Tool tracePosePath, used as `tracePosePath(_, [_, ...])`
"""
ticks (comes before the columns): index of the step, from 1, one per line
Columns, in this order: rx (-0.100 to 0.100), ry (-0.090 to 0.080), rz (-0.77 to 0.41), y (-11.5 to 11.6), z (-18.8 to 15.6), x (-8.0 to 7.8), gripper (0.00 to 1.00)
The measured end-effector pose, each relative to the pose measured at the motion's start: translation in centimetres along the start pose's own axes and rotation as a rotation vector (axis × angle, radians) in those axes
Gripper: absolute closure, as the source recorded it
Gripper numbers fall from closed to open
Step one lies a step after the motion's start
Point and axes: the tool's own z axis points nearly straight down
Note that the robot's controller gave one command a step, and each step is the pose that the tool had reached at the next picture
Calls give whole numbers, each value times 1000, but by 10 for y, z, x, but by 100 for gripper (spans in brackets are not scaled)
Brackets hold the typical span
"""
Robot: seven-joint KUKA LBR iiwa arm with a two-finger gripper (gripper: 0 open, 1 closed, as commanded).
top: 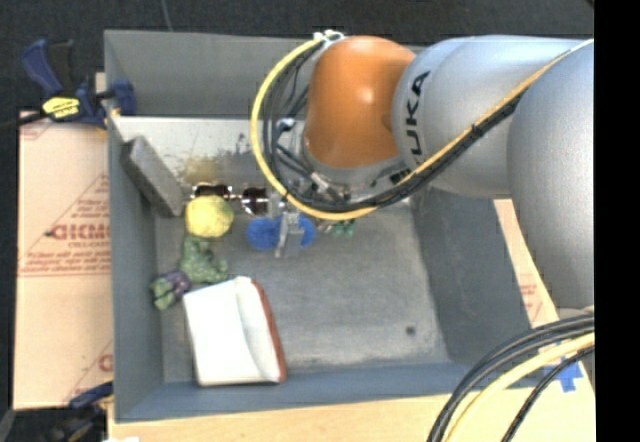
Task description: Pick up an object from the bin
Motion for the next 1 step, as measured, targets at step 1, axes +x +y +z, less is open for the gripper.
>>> tracePosePath(1, [-1, -2, 2, 1, -44, -3, 100])
